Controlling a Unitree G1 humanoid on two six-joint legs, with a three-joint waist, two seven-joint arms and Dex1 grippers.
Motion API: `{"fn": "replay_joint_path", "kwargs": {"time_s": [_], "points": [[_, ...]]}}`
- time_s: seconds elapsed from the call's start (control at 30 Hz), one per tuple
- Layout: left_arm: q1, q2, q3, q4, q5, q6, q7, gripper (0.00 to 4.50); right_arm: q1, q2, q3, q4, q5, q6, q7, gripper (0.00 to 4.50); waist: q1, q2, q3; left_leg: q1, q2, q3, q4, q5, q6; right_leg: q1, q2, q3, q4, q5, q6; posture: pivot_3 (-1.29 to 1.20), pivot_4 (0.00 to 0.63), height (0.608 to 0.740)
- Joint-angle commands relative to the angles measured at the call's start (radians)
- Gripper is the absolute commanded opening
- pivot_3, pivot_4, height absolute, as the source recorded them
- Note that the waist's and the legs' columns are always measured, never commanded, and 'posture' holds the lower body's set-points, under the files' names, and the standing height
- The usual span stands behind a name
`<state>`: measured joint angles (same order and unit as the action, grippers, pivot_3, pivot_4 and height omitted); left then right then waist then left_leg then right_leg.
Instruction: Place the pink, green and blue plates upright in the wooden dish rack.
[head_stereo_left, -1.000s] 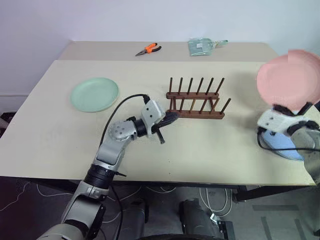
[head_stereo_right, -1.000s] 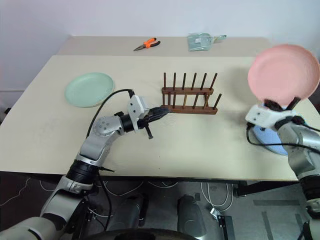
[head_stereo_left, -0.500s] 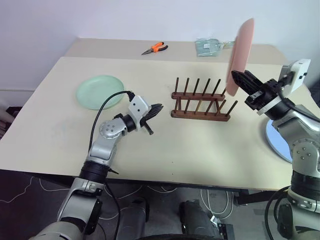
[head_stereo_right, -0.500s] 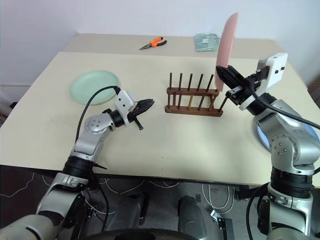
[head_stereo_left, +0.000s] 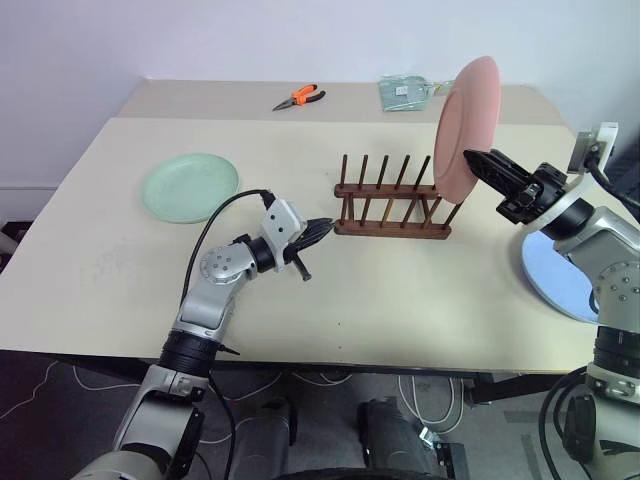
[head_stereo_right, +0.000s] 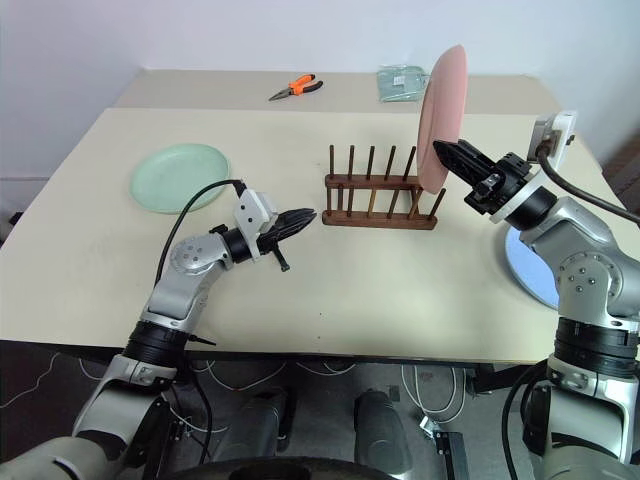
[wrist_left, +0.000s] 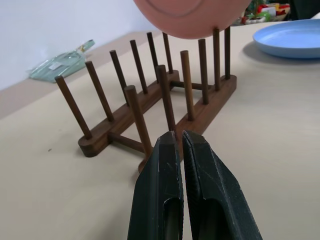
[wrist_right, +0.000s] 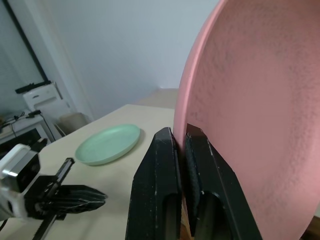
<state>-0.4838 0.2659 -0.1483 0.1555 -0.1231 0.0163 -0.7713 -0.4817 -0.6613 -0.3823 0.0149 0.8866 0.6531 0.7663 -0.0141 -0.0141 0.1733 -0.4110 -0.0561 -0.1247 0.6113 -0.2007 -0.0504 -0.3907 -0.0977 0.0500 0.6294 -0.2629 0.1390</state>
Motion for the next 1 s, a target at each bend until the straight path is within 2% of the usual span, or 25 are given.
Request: {"fn": "replay_joint_path", "kwargs": {"time_s": [0.03,0.07,0.17,0.33,0.43,0.47,0.5,0.57,0.67,0.73,0.87,1.0], "points": [[-0.005,0.002,-0.003,-0.047,-0.021,0.002,-0.012,0.15,-0.034,-0.017,-0.040,0.067,0.027,0.022,0.036,0.02,0.000,0.000,0.000,0.000,0.000,0.000,0.000,0.000,0.000,0.000,0.000,0.000,0.000,0.000,0.000,0.00,0.150,0.740],[-0.005,0.002,-0.002,-0.048,-0.021,0.002,-0.013,0.15,-0.037,-0.021,-0.038,0.085,0.017,0.021,0.040,0.02,0.001,0.000,0.000,0.000,0.000,0.000,0.000,0.000,0.000,0.000,0.000,0.000,0.000,0.000,0.000,0.00,0.150,0.740],[-0.003,0.002,-0.002,-0.051,-0.021,0.004,-0.013,0.15,-0.049,-0.032,-0.028,0.112,-0.023,-0.004,0.048,0.90,0.001,0.000,0.000,0.000,0.000,0.000,0.000,0.000,0.000,0.000,0.000,0.000,0.000,0.000,0.000,0.00,0.150,0.740],[-0.011,-0.004,0.011,-0.042,-0.013,0.003,0.018,0.15,-0.052,-0.053,-0.009,0.098,-0.154,-0.127,0.025,3.45,0.000,0.000,0.000,0.000,0.000,0.000,0.000,0.000,0.000,0.000,0.000,0.000,0.000,0.000,0.000,0.00,0.150,0.740],[-0.029,0.004,0.031,-0.019,-0.015,0.030,0.042,0.15,-0.013,-0.097,-0.012,0.059,-0.242,-0.204,0.020,3.45,0.002,0.000,0.000,0.000,0.000,0.001,0.000,0.000,0.000,0.000,0.000,0.000,0.000,0.000,0.000,0.00,0.150,0.740],[-0.036,0.006,0.043,-0.011,-0.025,0.059,0.050,0.71,0.004,-0.112,-0.017,0.044,-0.258,-0.216,0.022,3.53,0.003,0.000,0.000,0.000,0.000,0.001,0.000,0.000,0.000,0.000,0.000,0.000,0.000,0.000,0.000,0.00,0.150,0.740],[-0.041,0.009,0.055,-0.007,-0.030,0.074,0.060,1.03,0.022,-0.126,-0.024,0.029,-0.272,-0.223,0.023,3.53,0.003,0.000,0.000,0.000,0.000,0.001,0.000,0.000,0.000,0.000,0.000,0.000,0.000,0.000,0.000,0.00,0.150,0.740],[-0.052,0.019,0.094,0.004,-0.035,0.079,0.100,1.94,0.077,-0.164,-0.051,-0.016,-0.273,-0.208,0.035,3.53,0.002,0.000,0.000,0.000,0.000,0.001,0.000,0.000,0.000,0.000,0.000,0.000,0.000,0.000,0.000,0.00,0.150,0.740],[-0.096,0.044,0.207,0.086,0.006,0.096,0.297,3.44,0.233,-0.239,-0.077,-0.156,-0.273,-0.153,0.087,4.37,0.004,0.000,0.000,0.000,0.000,0.000,0.000,0.000,0.000,0.000,0.000,0.000,0.000,0.000,0.001,0.00,0.150,0.740],[-0.126,0.060,0.289,0.154,0.017,0.121,0.441,4.45,0.323,-0.267,-0.053,-0.261,-0.302,-0.151,0.093,4.50,-0.003,0.000,0.001,0.000,0.000,-0.001,0.000,0.000,0.000,0.000,0.000,0.000,0.000,0.000,0.001,0.00,0.150,0.740],[-0.174,0.083,0.441,0.257,0.013,0.230,0.706,4.45,0.416,-0.291,0.049,-0.420,-0.364,-0.159,0.100,4.50,-0.011,0.000,0.001,0.001,0.001,0.001,0.000,0.000,0.000,-0.001,0.000,0.000,0.001,-0.001,0.003,0.00,0.150,0.740],[-0.178,0.092,0.554,0.254,-0.005,0.316,0.886,4.45,0.370,-0.230,0.223,-0.565,-0.371,-0.118,0.060,4.50,-0.004,-0.004,0.003,0.001,0.001,0.001,0.000,0.000,0.000,0.000,0.000,0.000,0.001,-0.001,0.003,0.00,0.150,0.740]]}}
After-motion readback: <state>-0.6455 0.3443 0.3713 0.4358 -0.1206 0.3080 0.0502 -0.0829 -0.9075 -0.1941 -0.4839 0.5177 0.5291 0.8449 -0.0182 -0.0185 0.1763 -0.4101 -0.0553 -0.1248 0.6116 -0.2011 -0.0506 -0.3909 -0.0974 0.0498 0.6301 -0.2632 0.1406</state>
